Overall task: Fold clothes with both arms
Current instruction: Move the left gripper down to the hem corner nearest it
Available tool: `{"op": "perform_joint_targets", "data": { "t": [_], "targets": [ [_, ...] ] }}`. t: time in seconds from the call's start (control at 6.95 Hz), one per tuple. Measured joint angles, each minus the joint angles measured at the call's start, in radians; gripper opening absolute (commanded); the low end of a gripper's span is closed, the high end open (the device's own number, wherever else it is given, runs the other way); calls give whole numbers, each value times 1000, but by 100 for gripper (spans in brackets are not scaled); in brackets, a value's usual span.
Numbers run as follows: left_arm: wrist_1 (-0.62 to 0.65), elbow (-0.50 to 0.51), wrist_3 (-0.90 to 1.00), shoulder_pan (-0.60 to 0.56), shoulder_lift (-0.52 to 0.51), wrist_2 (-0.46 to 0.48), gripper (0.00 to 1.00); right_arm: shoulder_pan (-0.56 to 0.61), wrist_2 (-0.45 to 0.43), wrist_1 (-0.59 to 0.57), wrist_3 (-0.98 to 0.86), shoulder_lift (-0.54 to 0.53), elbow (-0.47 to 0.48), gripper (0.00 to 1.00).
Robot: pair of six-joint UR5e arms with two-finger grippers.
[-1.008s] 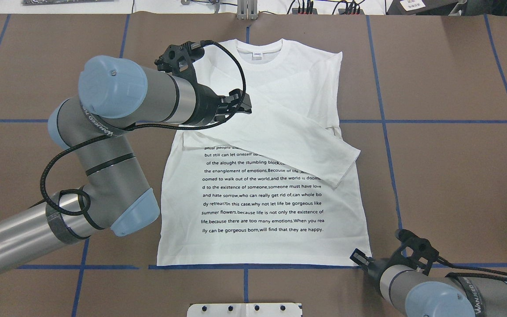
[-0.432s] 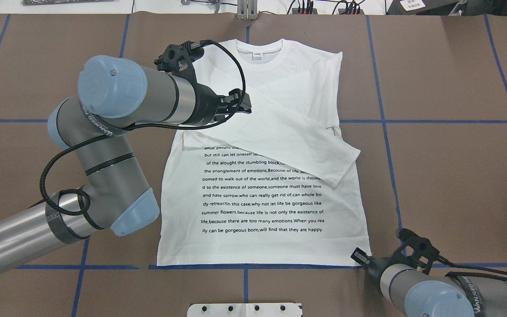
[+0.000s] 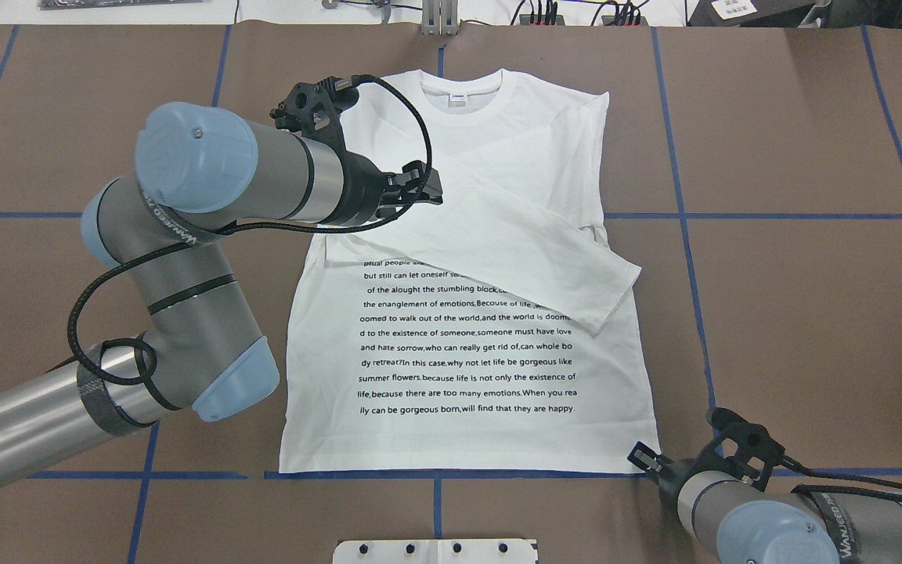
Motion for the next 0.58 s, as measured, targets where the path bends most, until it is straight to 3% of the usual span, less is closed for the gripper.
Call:
{"op": "perform_joint_targets", "data": {
  "t": [0.14,0.58],
  "targets": [
    [-1,-1,0,0,1,0,71,-2,1,-4,0,4,-3,1],
    [-1,-2,0,0,6,-1,71,-6,1,-5,0,15,-5,0]
  ]
}}
